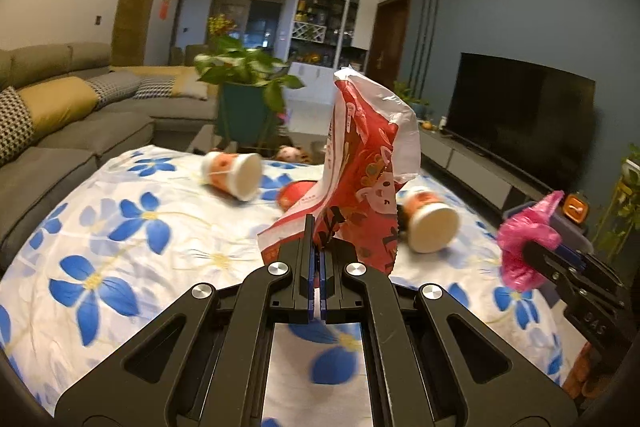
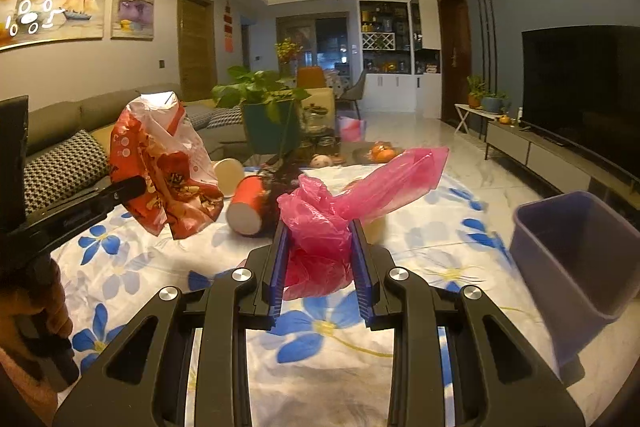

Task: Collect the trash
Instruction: 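Carry the pink bag and red snack bag in both tools over the grey bin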

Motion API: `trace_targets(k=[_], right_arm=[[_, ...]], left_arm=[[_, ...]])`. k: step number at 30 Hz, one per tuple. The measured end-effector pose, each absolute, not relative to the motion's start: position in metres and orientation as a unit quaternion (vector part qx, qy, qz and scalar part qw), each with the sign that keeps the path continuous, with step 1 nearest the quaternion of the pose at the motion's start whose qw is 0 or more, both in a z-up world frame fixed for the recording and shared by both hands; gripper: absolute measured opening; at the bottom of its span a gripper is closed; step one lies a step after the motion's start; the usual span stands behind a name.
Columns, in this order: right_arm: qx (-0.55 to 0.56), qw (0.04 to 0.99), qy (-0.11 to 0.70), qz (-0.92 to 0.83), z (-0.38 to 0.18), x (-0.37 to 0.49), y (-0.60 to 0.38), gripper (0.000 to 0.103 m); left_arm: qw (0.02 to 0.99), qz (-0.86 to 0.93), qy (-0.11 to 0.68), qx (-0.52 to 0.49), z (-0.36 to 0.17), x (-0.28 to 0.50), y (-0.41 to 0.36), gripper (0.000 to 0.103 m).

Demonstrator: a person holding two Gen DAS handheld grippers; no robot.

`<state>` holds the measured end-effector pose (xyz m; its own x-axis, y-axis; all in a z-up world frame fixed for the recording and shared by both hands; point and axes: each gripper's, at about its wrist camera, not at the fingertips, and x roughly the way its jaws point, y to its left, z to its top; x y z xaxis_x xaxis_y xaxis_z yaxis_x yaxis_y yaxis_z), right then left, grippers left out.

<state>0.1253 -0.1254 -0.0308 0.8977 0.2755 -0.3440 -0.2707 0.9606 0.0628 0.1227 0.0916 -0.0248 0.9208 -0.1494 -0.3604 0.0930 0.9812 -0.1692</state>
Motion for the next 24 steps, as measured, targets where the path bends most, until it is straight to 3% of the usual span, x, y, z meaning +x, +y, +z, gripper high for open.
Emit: trace_targets(k=[24], right_arm=[[0.019, 0.988, 0.149, 0.024, -0.027, 0.118, -0.219, 0.030]], left_arm=[[0.965, -0.173, 0.197, -0.018, -0.022, 0.143, -0.036, 0.000]])
